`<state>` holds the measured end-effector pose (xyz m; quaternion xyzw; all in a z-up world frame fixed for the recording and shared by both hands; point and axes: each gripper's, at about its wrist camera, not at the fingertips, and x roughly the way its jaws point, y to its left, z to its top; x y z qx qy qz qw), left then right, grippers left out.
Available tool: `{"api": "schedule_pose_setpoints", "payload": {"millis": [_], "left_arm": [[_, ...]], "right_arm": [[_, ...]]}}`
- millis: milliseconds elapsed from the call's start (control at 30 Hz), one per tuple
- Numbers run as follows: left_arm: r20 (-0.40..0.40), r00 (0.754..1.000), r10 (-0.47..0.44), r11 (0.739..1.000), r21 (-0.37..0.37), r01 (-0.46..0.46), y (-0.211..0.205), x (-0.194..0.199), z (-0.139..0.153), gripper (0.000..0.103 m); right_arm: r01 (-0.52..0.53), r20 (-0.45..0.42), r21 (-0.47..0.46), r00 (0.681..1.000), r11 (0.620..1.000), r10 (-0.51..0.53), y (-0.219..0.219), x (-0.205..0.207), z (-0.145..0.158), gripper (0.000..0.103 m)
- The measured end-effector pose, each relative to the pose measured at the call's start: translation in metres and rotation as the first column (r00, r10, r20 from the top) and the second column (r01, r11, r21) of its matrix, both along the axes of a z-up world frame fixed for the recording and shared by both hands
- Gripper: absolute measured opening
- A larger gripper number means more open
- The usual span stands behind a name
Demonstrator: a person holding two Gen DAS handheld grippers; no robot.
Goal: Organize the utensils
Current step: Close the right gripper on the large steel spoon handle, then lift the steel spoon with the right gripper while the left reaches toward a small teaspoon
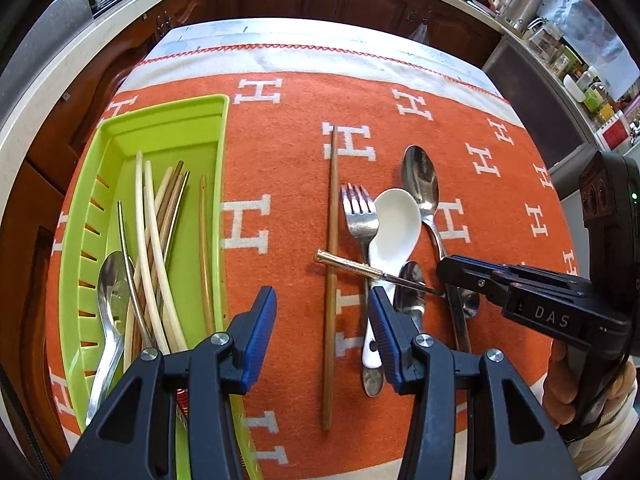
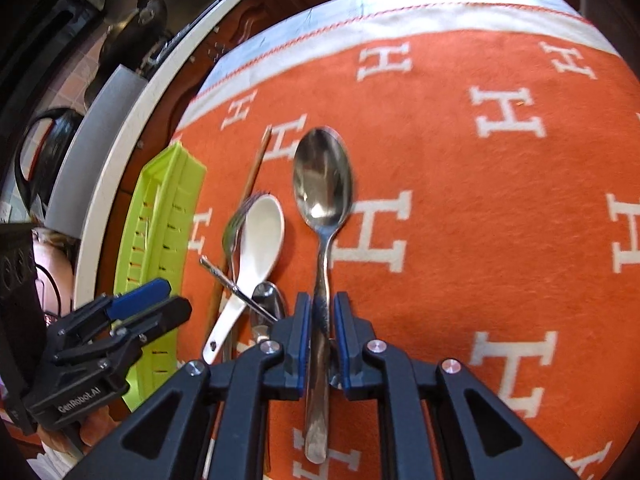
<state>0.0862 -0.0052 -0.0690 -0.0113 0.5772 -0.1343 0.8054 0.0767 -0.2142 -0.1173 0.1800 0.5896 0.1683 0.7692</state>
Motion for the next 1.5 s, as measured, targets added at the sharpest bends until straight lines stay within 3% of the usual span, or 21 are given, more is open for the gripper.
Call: {"api": "schedule_pose_setpoints", "payload": {"millis": [267,400,633,900,1133,1500], "left_arm": [[-0.009,1.000,0.005,1.000,0.000,-0.005,0.002,0.003,-0.005,0.046],[-0.007,1.000,0.002,1.000,-0.006,-0.002,0.000,-0.001,-0.004,0.046],[-0.001,1.000,-0.007,1.000,-0.011,0.007,-0.004,-0.004,-0.002,0.046],[-0.002,1.000,-0.007,1.000,-0.019,0.006,-0.003,-0.006,-0.002,0.046],[-0.006,1.000,-0.002,1.000,-0.022,0.002,-0.004,-0.006,-0.003,0.046],[-0.020,1.000,-0.004,0.999,-0.035,0.004,-0.005,-0.007,-0.007,0.046]], "right_arm": [[-0.012,0.002,0.013,1.000,1.000,0.012,0.000,0.006,-0.002,0.010],[-0.052,0.092,-0.146,0.994,0.988,0.066,0.017,-0.003,0.008,0.009],[-0.034,0.211,-0.342,0.971,0.939,0.112,0.026,-0.016,0.021,0.005],[-0.040,0.163,-0.249,0.983,0.968,0.082,0.014,-0.005,0.017,0.004],[-0.075,0.238,-0.319,0.959,0.945,0.157,0.031,-0.020,0.023,0.002],[-0.083,0.187,-0.246,0.973,0.966,0.132,0.023,-0.012,0.017,0.003]]}}
